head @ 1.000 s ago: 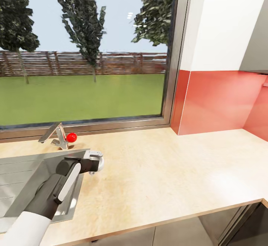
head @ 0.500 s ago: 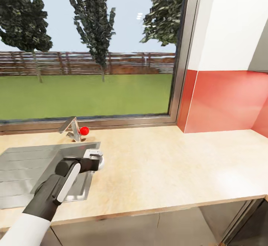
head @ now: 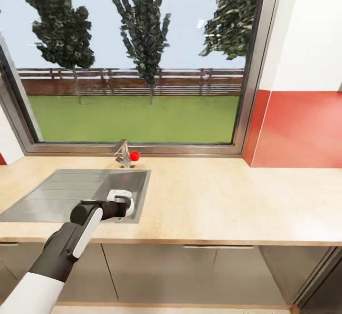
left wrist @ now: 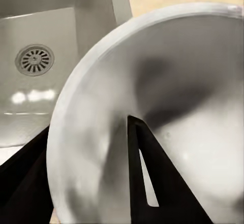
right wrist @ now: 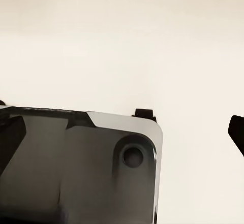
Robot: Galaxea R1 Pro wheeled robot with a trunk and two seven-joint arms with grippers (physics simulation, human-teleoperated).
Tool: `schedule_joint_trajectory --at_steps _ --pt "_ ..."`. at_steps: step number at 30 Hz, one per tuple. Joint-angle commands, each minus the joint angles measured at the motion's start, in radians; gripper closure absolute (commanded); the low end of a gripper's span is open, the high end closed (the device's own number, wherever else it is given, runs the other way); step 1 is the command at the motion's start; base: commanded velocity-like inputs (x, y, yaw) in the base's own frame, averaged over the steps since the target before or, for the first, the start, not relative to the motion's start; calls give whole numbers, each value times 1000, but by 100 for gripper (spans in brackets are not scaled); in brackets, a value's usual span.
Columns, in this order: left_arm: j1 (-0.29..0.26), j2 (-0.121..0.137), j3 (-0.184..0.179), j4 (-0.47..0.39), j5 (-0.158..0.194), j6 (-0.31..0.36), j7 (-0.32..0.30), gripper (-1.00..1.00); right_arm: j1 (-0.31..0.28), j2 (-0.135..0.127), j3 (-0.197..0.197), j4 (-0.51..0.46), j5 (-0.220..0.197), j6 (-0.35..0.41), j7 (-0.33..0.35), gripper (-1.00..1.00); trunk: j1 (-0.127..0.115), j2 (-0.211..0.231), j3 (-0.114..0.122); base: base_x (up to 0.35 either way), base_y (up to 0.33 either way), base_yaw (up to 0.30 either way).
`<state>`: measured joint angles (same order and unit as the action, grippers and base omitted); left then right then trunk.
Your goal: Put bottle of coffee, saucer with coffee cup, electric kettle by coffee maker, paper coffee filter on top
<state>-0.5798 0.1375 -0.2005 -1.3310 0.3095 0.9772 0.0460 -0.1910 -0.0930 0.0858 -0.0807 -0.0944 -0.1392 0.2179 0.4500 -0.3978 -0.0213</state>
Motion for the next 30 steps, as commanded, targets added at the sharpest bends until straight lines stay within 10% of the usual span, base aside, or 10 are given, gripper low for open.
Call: schedule_joint_trajectory --at_steps 1,30 --pt "-1 1 -2 -1 5 3 6 100 -1 -1 8 1 -10 -4 3 -100 0 -2 -2 -317 146 241" --pt "-5 5 26 -4 5 3 6 100 -1 -1 6 0 -10 -2 3 -100 0 -2 -1 -145 108 239"
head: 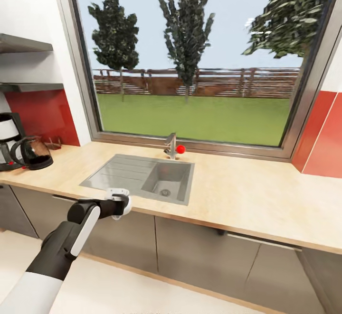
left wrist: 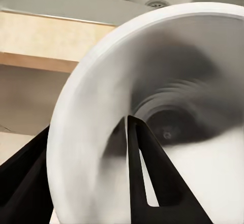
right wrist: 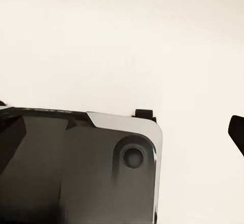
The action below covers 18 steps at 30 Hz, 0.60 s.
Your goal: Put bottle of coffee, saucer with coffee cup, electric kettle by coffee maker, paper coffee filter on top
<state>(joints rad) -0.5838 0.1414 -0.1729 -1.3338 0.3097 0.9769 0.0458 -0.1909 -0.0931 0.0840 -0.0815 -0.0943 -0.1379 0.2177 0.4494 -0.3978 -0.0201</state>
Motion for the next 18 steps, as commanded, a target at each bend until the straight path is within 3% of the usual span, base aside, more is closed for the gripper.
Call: schedule_joint_trajectory --at_steps 1,12,18 --pt "-1 1 -2 -1 5 3 6 100 -1 -1 8 1 -10 -3 3 -100 1 -2 -4 0 0 88" --pt "0 -2 -3 -21 5 4 6 100 -1 -2 10 2 -9 -4 2 -100 1 -2 -21 0 0 21" --pt "-4 0 -2 -22 5 6 6 100 -1 -1 10 2 -8 -5 2 -100 1 -2 -26 0 0 189"
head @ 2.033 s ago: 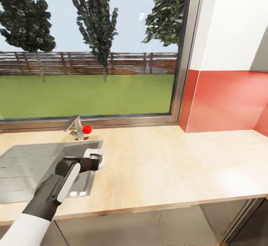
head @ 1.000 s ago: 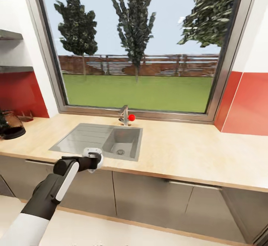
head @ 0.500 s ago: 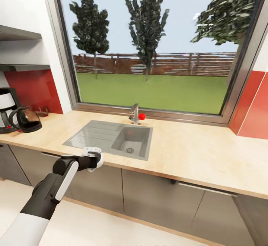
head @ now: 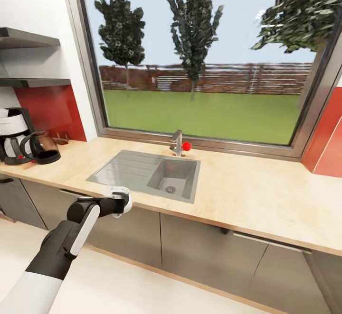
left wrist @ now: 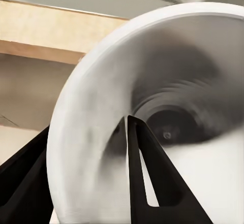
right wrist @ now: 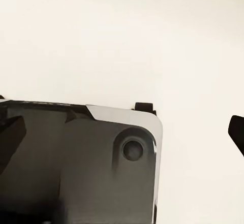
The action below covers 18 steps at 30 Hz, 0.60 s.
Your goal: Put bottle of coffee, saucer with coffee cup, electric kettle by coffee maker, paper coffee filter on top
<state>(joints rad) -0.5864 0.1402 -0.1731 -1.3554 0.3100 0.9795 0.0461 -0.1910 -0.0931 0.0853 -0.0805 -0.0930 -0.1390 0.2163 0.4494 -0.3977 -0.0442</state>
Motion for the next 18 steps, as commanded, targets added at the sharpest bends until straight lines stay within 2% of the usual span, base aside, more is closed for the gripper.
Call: schedule_joint_trajectory --at_steps 1,15,18 --pt "-1 1 -2 -1 4 3 6 100 -1 -1 8 1 -10 -4 3 -100 1 -2 -3 0 0 251" --pt "1 4 1 -1 2 1 6 100 -1 0 8 1 -10 -4 3 -100 1 -2 -11 0 0 264" --pt "8 10 21 1 0 0 6 100 -1 0 8 1 -10 -4 3 -100 1 -2 -13 0 0 265"
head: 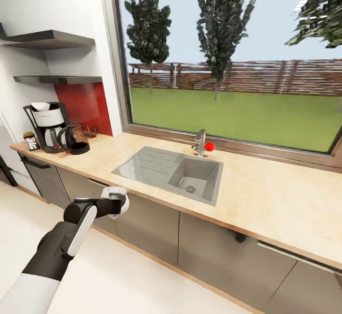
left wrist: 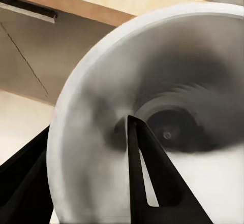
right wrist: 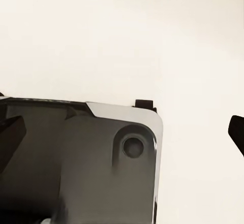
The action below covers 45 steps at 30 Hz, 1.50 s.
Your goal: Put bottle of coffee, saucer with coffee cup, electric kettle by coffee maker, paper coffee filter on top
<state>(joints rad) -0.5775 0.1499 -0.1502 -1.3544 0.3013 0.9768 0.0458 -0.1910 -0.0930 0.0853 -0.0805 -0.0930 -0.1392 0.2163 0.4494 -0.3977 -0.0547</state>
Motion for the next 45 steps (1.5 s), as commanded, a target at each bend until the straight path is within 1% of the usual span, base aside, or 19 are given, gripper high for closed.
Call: schedule_joint_trajectory --at_steps 1,3,5,8,10,11,13,17,20,21,22,23,24,32,34,36,37,41,45 --pt "0 5 12 0 9 2 5 100 -1 -1 8 1 -10 -3 3 -100 1 -2 -3 0 0 265" --pt "2 14 38 3 5 -3 5 100 -1 -1 8 1 -10 -3 3 -100 1 -2 -4 0 0 265" --pt "19 28 52 10 1 -8 6 100 -1 -1 8 1 -10 -3 3 -100 1 -2 -5 0 0 265" --pt "86 55 71 15 -1 -25 6 100 -1 -1 9 1 -10 -3 3 -100 1 -2 -7 0 0 265" --pt "134 66 94 17 -2 -63 5 100 -1 -1 9 1 -10 -3 3 -100 1 -2 -8 0 0 265" --pt "146 67 99 19 -2 -77 5 100 -1 -1 9 1 -10 -3 3 -100 1 -2 -9 0 0 265" --pt "196 71 111 32 -2 -142 6 100 -1 -1 10 1 -10 -3 3 -100 1 -2 -10 0 0 265" --pt "278 72 118 82 -3 -271 13 100 -1 -1 10 1 -10 -3 3 -100 1 -2 -12 0 0 265" --pt "321 69 118 160 -4 -379 15 100 -1 -1 10 2 -10 -3 3 -100 1 -2 -14 0 0 265" --pt "326 68 118 177 -4 -400 16 100 -1 -1 10 2 -10 -3 3 -100 1 -2 -14 0 0 265" --pt "338 66 117 229 -4 -461 16 100 -1 0 11 2 -10 -3 3 -100 1 -2 -15 0 0 259" --pt "342 65 117 263 -3 -499 17 100 -1 0 11 3 -10 -3 3 -100 1 -2 -16 0 0 244" --pt "344 65 117 281 -3 -518 17 100 -1 1 12 3 -10 -3 3 -100 1 -2 -17 0 0 237" --pt "356 58 119 527 3 -800 40 100 -1 7 14 5 -8 -3 3 -100 1 -2 -24 0 0 204" --pt "356 50 117 601 4 -861 50 100 -1 7 13 5 -8 -3 3 -100 1 -2 -27 0 0 195" --pt "356 32 117 665 0 -917 53 100 -1 7 14 5 -8 -3 2 -100 1 -2 -29 0 0 194" --pt "356 21 117 688 -1 -940 54 100 -1 7 14 6 -8 -3 2 -100 1 -2 -30 0 0 194" --pt "357 -3 115 745 -3 -990 55 100 -1 7 14 7 -8 -3 2 -100 1 -2 -34 0 0 192" --pt "357 -21 116 766 -2 -1033 55 100 -1 7 15 5 -8 -3 2 -100 1 -2 -36 16 0 96"
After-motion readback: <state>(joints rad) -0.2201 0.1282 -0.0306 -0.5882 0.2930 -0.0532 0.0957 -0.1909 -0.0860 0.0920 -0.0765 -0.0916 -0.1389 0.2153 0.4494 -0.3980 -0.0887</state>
